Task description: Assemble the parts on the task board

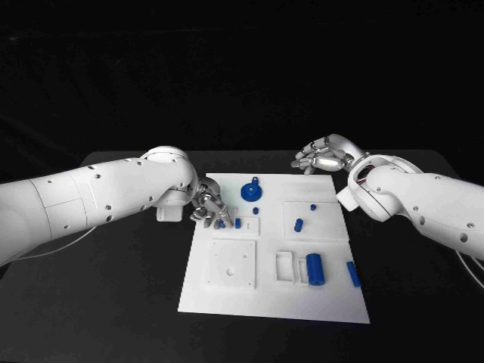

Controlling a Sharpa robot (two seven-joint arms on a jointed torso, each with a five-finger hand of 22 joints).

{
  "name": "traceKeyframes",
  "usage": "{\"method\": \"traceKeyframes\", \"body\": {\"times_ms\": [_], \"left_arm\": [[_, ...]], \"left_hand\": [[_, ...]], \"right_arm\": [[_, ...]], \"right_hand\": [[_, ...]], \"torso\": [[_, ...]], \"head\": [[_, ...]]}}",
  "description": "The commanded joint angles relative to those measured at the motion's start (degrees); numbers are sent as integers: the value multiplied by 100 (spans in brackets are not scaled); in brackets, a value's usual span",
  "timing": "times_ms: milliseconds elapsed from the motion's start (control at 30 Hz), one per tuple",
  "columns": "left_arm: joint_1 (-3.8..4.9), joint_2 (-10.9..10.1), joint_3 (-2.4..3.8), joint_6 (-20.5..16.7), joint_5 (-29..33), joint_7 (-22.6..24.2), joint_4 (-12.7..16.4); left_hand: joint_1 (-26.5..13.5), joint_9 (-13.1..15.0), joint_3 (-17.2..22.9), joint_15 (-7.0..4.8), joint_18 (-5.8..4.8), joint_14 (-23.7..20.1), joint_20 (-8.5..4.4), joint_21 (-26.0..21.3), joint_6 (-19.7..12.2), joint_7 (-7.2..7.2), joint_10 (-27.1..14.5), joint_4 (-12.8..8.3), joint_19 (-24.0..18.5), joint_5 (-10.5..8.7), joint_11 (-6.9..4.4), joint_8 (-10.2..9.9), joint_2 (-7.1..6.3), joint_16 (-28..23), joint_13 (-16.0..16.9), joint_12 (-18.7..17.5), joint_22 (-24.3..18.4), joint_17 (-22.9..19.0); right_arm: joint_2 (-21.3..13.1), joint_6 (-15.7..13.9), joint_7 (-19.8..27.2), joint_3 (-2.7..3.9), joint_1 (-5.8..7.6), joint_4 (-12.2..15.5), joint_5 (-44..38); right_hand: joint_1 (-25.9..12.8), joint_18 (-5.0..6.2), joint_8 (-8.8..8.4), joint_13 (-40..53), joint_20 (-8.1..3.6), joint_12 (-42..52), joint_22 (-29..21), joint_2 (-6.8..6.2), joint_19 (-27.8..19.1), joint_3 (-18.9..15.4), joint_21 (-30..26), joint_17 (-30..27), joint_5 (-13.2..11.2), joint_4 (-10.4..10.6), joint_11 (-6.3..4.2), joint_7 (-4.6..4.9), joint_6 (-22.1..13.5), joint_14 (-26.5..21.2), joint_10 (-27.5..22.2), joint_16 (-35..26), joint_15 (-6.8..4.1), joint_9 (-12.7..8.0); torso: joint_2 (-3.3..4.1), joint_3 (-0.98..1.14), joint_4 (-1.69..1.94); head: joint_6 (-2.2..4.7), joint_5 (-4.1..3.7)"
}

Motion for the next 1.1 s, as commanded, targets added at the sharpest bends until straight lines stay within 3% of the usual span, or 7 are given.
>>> {"method": "traceKeyframes", "body": {"times_ms": [33, 267, 900, 1100], "left_arm": [[-47, 16, -30, -76, -32, -55, -9], [-47, 20, -28, -132, -162, -62, -51], [-47, 17, -25, -75, -204, -62, -118], [-47, 1, -21, -255, -174, -30, -133]], "left_hand": [[-19, 5, 1, -21, 35, -21, -776, -20, -20, 27, -14, 28, 6, -22, 8, -42, -27, -25, -6, -24, -6, 6], [-78, 25, 8, -30, 48, -10, -783, -14, 3, 17, 7, 145, 13, -21, -1, -36, -68, -9, 2, -10, -6, 16], [-58, 61, -2, -50, 69, 25, -796, 14, 63, -7, 61, 186, 40, -22, -21, -9, -175, 37, 25, 32, 3, 41], [-70, 66, -5, -50, 73, 21, -797, 15, 60, -6, 55, 220, 42, -21, -21, -14, -234, 36, 25, 29, 1, 42]], "right_arm": [[0, 65, 49, 2, -1, 4, -8], [0, 65, 50, 2, -1, 1, -8], [-5, 68, 51, 2, -2, 1, -8], [-2, 66, 53, 2, -2, -1, -8]], "right_hand": [[-47, 40, 20, -10, -4, 21, 5, -3, -54, -36, -33, 7, 4, 7, 0, -3, -56, -6, -39, -30, 16, -10], [-48, 40, 21, -11, -3, 22, 5, -3, -55, -37, -34, 8, 5, 6, 0, -3, -56, -6, -39, -32, 16, -10], [-49, 40, 22, -14, -4, 24, 7, -2, -55, -38, -35, 11, 8, 5, 0, -3, -56, -5, -39, -34, 16, -12], [-49, 40, 23, -15, -3, 25, 7, -2, -55, -39, -35, 12, 8, 4, 0, -3, -56, -5, -39, -35, 16, -12]], "torso": [[2, 0, 2], [1, -5, 0], [0, -1, 7], [-1, -2, 1]], "head": [[2, 1], [15, -7], [16, -24], [24, -21]]}}
